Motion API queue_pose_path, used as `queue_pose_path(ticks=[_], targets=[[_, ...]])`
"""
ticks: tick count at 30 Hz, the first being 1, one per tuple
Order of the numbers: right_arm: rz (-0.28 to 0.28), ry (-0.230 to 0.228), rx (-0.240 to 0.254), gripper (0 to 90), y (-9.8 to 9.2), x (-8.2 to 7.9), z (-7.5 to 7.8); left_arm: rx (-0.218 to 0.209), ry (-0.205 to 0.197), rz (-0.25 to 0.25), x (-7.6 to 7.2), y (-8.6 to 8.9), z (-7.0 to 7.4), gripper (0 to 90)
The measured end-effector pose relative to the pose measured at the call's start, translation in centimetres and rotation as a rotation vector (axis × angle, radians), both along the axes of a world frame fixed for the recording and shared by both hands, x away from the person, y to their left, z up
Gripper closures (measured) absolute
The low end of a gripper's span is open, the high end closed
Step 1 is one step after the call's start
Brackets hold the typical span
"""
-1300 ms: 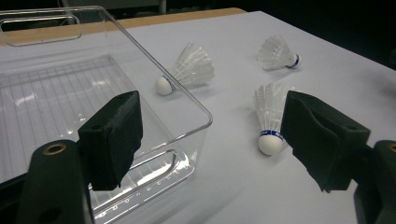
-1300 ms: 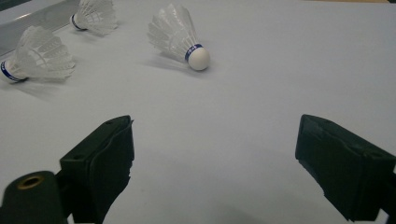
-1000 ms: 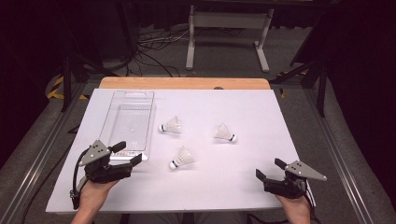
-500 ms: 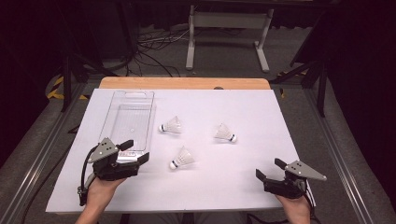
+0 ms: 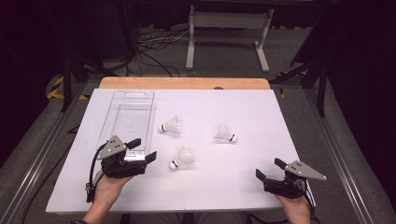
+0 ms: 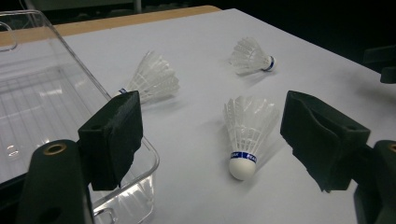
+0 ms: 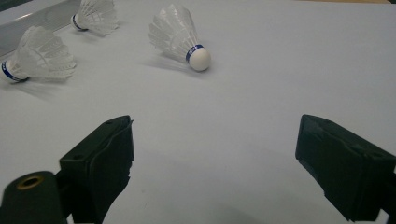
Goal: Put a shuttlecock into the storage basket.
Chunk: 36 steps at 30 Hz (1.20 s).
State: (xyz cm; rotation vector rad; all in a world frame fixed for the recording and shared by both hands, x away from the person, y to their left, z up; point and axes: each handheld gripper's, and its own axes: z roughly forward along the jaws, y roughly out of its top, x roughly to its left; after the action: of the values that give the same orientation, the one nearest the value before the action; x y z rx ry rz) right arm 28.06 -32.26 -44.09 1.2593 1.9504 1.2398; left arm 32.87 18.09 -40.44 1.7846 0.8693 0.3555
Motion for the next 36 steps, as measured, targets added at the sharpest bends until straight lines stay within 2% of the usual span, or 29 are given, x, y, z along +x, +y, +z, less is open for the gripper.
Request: queue_pose_path(ticks=[25, 36], targets=[[0.001, -0.001, -0.001, 12.1, 0.0, 0.1, 0.0, -0.012, 0.013, -0.047, 1.0, -2.5, -0.4, 22.5], [0.000, 0.001, -0.003, 12.0, 0.0, 0.1, 0.0, 0.001, 0.020, -0.075, 1.4, -3.7, -0.4, 22.7]])
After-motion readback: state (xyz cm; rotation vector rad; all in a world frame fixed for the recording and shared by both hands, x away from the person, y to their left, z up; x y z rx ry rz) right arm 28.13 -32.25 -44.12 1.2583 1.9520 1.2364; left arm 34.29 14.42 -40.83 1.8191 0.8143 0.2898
